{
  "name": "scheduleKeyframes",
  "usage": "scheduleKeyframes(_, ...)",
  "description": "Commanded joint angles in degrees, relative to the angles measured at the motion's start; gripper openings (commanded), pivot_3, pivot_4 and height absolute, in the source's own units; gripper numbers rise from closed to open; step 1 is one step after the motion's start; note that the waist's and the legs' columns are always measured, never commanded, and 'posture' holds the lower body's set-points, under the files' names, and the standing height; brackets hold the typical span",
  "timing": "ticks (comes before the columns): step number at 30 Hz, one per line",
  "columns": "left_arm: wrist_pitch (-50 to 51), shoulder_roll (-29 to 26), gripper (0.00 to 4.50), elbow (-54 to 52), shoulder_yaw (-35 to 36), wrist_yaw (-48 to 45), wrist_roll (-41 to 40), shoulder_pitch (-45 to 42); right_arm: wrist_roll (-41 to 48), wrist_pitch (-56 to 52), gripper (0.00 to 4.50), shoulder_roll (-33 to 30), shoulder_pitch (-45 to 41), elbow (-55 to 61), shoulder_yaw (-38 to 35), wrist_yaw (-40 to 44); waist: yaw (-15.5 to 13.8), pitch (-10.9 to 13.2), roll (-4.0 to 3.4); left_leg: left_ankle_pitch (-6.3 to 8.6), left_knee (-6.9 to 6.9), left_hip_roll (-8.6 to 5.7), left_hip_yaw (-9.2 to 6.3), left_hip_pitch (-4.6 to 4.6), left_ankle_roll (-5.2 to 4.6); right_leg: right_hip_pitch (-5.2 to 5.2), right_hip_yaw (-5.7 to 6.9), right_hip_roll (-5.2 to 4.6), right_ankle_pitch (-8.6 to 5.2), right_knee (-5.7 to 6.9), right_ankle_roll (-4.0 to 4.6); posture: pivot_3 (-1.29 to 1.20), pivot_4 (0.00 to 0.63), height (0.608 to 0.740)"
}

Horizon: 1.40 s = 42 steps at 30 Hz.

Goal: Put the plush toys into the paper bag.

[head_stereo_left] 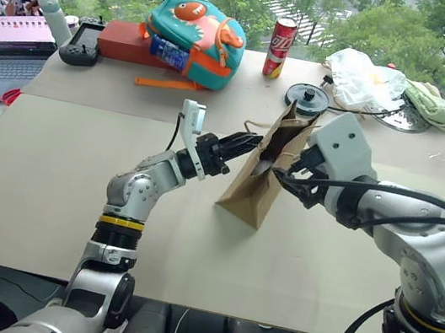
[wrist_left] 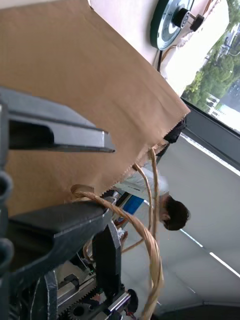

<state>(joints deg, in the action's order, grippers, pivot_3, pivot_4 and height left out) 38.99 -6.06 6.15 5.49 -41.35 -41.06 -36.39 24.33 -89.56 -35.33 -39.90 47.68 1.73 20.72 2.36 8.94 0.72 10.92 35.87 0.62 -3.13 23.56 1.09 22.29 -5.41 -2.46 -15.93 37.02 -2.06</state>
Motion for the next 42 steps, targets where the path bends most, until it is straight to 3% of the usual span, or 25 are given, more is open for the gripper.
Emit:
scheduleKeyframes(1,3.1,-1.4,3.20,-4.9,1.0,0.1,-3.6,-1.6,1.3,1.7,4.50,-2.1,-1.5,0.8,-3.3,2.3,0.1,0.0,0.00,0.00,0.00,0.00,0.00,-0.01,0.00,0.00,0.00,0.00,0.00,0.00,0.00,0.00,0.150,0.739)
scheduleKeyframes(3,4.7,-2.5,3.90,-6.3,1.5,0.3,-4.9,-2.2,1.8,2.7,4.50,-3.5,-2.4,-0.2,-5.7,3.7,0.1,0.0,0.00,0.00,0.00,0.00,0.00,-0.01,0.00,0.00,0.00,0.00,0.00,0.00,0.00,0.00,0.150,0.739)
scheduleKeyframes(7,7.8,-5.6,3.90,-8.4,3.0,0.3,-7.4,-3.2,4.4,3.7,4.50,-4.9,-4.2,-0.9,-11.0,7.2,0.1,0.0,0.00,0.00,-0.01,0.01,0.02,-0.04,0.00,-0.01,0.00,0.01,0.00,0.00,0.00,0.00,0.150,0.739)
scheduleKeyframes(15,13.0,-13.4,3.90,-9.7,6.5,0.8,-10.9,-2.4,15.8,0.7,4.50,4.0,-6.9,-0.3,-30.0,13.2,0.1,0.0,0.00,0.00,-0.03,0.07,0.00,-0.04,0.00,-0.01,0.04,0.05,0.00,0.01,0.00,0.00,0.150,0.739)
scheduleKeyframes(20,13.7,-18.5,3.90,-12.7,6.1,-1.6,-10.2,3.3,27.3,-1.3,4.50,0.1,3.7,3.7,-41.8,21.6,-0.6,0.0,0.00,0.02,-0.04,0.04,-0.02,0.03,-0.03,-0.04,0.08,-0.03,0.00,-0.05,0.00,0.00,0.150,0.739)
scheduleKeyframes(25,9.7,-22.1,3.90,-15.8,1.3,-6.5,-6.2,9.9,32.0,2.0,4.50,-2.7,13.1,5.4,-41.4,21.3,-0.3,0.0,0.01,0.04,-0.12,0.08,0.09,-0.04,-0.07,-0.01,0.02,-0.01,-0.01,-0.08,0.02,0.00,0.150,0.739)
scheduleKeyframes(28,6.7,-22.6,3.93,-16.4,-1.1,-8.4,-3.6,10.8,30.4,4.9,3.84,-4.9,17.5,5.3,-37.1,19.4,-0.2,0.0,0.04,0.00,-0.05,0.10,0.12,-0.14,0.00,-0.08,0.02,0.02,-0.03,-0.03,-0.01,0.00,0.150,0.739)
scheduleKeyframes(33,2.6,-21.4,3.93,-16.7,-3.6,-8.9,-0.4,10.5,21.6,14.1,2.13,-9.7,24.4,2.8,-26.2,15.0,-0.1,0.0,0.05,-0.01,-0.04,0.11,0.19,-0.22,0.01,-0.14,-0.04,0.03,-0.25,-0.08,-0.37,0.00,0.150,0.739)
scheduleKeyframes(39,-1.4,-20.3,3.93,-15.6,-7.2,-10.0,3.4,9.9,10.5,23.1,0.12,-8.1,19.9,-7.3,-9.9,8.0,0.2,0.1,0.09,0.00,-0.08,0.11,0.22,-0.16,0.00,-0.08,-0.08,0.03,-0.24,-0.11,-0.37,0.00,0.150,0.739)
scheduleKeyframes(42,-2.6,-20.1,3.93,-14.5,-8.2,-10.7,4.8,9.5,8.2,24.6,0.05,-6.6,16.8,-10.3,-5.7,6.7,0.1,0.1,0.09,0.00,-0.07,0.10,0.21,-0.17,0.00,-0.08,-0.08,0.03,-0.24,-0.08,-0.37,0.00,0.150,0.739)
